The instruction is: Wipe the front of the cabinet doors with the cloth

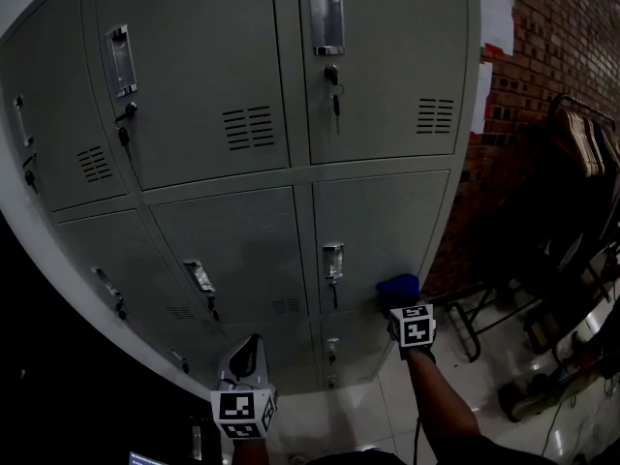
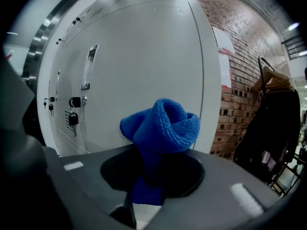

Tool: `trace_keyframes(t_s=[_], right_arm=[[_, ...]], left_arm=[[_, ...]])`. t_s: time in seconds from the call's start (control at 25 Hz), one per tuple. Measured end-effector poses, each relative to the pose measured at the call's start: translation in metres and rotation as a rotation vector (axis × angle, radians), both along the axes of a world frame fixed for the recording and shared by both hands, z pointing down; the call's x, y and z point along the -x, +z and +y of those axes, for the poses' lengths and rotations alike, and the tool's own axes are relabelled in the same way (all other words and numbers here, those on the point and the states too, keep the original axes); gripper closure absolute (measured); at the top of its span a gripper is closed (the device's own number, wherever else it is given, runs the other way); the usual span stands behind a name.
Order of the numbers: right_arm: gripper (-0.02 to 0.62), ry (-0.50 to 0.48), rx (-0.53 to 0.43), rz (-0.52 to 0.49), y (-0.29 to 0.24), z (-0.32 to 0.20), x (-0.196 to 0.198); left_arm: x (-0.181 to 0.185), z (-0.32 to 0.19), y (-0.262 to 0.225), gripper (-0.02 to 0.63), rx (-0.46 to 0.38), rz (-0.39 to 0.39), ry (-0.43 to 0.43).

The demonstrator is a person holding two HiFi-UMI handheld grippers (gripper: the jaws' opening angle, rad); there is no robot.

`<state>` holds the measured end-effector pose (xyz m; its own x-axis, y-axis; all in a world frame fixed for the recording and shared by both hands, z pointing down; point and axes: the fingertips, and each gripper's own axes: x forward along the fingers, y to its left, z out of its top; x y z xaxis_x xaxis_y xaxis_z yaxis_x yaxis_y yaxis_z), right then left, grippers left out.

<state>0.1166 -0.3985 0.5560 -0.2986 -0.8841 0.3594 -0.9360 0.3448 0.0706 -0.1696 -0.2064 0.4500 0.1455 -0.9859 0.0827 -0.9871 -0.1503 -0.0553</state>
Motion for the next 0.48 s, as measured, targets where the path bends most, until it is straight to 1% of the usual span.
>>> trace_keyframes(t_s=[0.12,0.24,0.32,0.48], right_arm=[[0.482,-0.016,0.005,-0.02,-0.002,0.003,0.013],[0.482,-0.009,0.008,-0.077,-0.004,0.005,0.024],[0.483,-0.016,0.009,-0.096,-0.004,0.007,0.033],[0.483,-0.073,0.012,-0.1,-0.007,0.014,0.061]], left_arm=[[0.001,-0.001,0.0,0.592,-0.001,0.003,-0.001],[-0.002,-0.002,0.002,0.592,0.004,0.004,0.008],[-0.003,-0.002,0.003,0.592,0.005,0.005,0.014],[-0.003,-0.002,0.003,0.592,0.003,0.005,0.019]])
